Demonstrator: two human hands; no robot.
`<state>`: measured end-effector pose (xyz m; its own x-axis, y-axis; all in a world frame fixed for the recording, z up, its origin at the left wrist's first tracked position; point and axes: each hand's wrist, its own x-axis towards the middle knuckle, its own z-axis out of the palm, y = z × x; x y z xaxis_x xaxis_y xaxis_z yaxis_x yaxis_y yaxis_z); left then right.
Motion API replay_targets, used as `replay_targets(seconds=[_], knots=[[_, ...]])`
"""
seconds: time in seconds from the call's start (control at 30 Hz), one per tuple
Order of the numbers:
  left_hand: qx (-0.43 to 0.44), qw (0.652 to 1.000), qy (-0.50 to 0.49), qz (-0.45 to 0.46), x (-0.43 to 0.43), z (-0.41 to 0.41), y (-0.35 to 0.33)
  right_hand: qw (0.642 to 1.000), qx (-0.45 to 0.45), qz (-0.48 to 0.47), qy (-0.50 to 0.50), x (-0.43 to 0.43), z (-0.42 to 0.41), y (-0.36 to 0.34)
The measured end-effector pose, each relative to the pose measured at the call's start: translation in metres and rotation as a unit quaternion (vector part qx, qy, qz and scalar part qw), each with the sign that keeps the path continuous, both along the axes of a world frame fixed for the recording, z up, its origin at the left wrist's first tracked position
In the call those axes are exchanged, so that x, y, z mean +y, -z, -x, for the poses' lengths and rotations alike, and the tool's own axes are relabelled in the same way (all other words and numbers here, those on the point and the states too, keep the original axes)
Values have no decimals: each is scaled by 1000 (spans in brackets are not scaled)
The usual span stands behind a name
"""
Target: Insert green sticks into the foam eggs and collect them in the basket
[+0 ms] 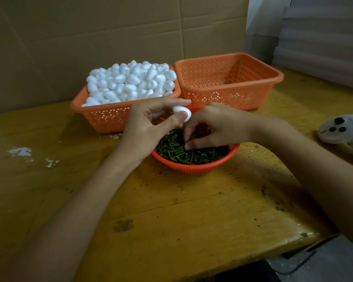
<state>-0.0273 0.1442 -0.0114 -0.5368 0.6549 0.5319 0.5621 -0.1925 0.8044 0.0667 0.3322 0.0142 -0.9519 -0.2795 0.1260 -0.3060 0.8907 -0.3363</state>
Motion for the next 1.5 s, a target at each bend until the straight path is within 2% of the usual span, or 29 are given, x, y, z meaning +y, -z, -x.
replay_targets(seconds=[0.27, 0.47, 0.87, 1.07, 1.5], knots=[[-29, 999, -19, -1, -1, -1, 0, 1000, 0, -4, 4, -1, 1, 0], [-1, 1000, -5, -5, 0, -2, -1, 1000, 0, -7, 1, 0, 0, 0], [-16, 1000, 3, -15, 0, -3, 0, 1000, 0, -2, 1, 0, 1, 1], [7, 1000, 5, -11, -1, 3, 2, 1000, 0, -1, 0, 0, 2, 1], [-61, 996, -32, -51, -2, 11, 3, 1000, 6, -4, -2, 2, 4, 3]])
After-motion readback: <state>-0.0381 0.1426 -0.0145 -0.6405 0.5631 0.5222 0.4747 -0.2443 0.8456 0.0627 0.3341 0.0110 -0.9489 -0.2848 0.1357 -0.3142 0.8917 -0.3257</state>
